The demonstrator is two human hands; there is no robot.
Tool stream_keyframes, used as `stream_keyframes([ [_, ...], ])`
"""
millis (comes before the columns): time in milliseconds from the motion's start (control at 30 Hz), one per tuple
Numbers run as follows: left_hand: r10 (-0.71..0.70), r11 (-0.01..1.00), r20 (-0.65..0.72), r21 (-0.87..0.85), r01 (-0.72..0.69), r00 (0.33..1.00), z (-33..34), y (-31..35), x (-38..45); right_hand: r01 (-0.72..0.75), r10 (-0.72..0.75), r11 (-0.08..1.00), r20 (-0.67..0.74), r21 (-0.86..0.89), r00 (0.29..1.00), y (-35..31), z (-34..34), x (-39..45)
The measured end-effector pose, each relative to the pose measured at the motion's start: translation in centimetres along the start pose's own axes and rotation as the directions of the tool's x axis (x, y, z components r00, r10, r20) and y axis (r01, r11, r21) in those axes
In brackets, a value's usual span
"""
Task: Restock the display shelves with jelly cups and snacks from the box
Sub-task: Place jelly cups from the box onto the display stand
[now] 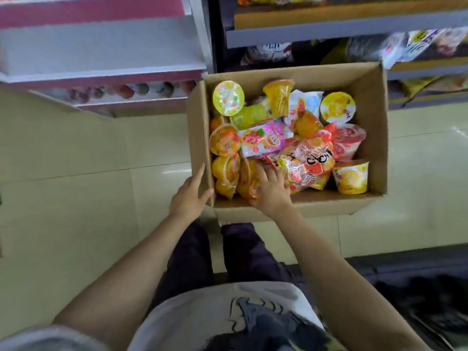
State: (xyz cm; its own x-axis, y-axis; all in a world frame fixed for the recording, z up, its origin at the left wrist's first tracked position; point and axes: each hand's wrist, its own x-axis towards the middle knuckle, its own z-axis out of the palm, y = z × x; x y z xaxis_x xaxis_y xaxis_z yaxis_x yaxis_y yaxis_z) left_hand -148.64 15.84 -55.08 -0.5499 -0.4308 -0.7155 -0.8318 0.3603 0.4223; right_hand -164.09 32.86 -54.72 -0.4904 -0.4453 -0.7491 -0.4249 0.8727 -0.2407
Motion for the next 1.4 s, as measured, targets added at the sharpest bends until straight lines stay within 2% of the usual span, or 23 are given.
stream_keyframes([
  [67, -0.021, 1.0, -0.013, 0.004, 0.021, 1.0, 0.0, 0.4, -0.2, -0.019, 0.019, 0.998, -0.007, 0.068, 1.0, 0.4, 0.1, -0.2],
  [167, -0.064, 0.998, -0.026, -0.026, 0.063, 0.998, 0.1, 1.3, -0.4, -0.006, 0.032, 0.965, -0.097, 0.262, 0.995, 1.0, -0.2, -0.5],
  [267, -0.079, 0.976, 0.032, -0.203, 0.084, 0.996, -0.1, 2.3, -1.0, 0.099, 0.012, 0.88, -0.231, 0.465, 0.973, 1.0, -0.6, -1.5],
  [333, -0.054, 0.957, 0.041, -0.283, 0.063, 0.998, -0.6, 3.1, -1.8, 0.093, 0.054, 0.812, -0.234, 0.576, 0.971, 0.0, -1.4, -2.2],
  [400, -0.005, 0.925, 0.066, -0.38, 0.03, 0.998, -1.0, 4.1, -2.6, 0.075, 0.055, 0.698, -0.158, 0.712, 0.986, -1.3, -2.3, -2.4],
  [467, 0.056, 0.804, 0.156, -0.593, 0.048, 0.986, -1.4, 5.1, -3.2, 0.036, -0.007, 0.518, -0.038, 0.855, 0.999, -3.0, -3.0, -2.8],
  [500, 0.071, 0.72, 0.19, -0.689, 0.082, 0.979, -1.5, 5.4, -3.3, 0.022, -0.043, 0.47, -0.002, 0.882, 0.999, -3.6, -3.2, -2.9],
  [600, -0.032, 0.537, 0.16, -0.83, 0.152, 0.987, -2.3, 5.5, -3.1, -0.022, -0.102, 0.413, 0.07, 0.91, 0.992, -5.4, -4.2, -3.2],
  [667, -0.148, 0.46, 0.109, -0.872, 0.166, 0.983, -2.9, 4.7, -2.9, -0.031, -0.103, 0.442, 0.085, 0.896, 0.991, -6.0, -4.2, -2.8],
  [767, -0.22, 0.384, 0.065, -0.911, 0.148, 0.973, -3.8, 2.8, -2.9, 0.023, -0.036, 0.576, -0.003, 0.817, 0.999, -6.2, -3.2, -1.8],
  [867, -0.26, 0.395, 0.038, -0.908, 0.142, 0.965, -4.1, 1.1, -3.1, -0.009, 0.061, 0.674, -0.043, 0.739, 0.997, -6.2, -2.6, -0.3],
  [1033, -0.291, 0.4, 0.046, -0.902, 0.165, 0.956, -3.4, -0.8, -3.2, -0.041, 0.028, 0.757, 0.03, 0.652, 0.999, -6.2, -1.5, 2.2],
  [1233, -0.323, 0.368, 0.104, -0.902, 0.226, 0.941, -1.9, -1.8, -2.9, 0.0, 0.037, 0.753, -0.043, 0.658, 0.998, -6.1, -1.3, 3.1],
  [1400, -0.328, 0.38, 0.127, -0.889, 0.253, 0.936, -1.3, -2.7, -2.8, 0.023, 0.009, 0.879, -0.065, 0.477, 0.998, -6.3, -1.5, 3.8],
])
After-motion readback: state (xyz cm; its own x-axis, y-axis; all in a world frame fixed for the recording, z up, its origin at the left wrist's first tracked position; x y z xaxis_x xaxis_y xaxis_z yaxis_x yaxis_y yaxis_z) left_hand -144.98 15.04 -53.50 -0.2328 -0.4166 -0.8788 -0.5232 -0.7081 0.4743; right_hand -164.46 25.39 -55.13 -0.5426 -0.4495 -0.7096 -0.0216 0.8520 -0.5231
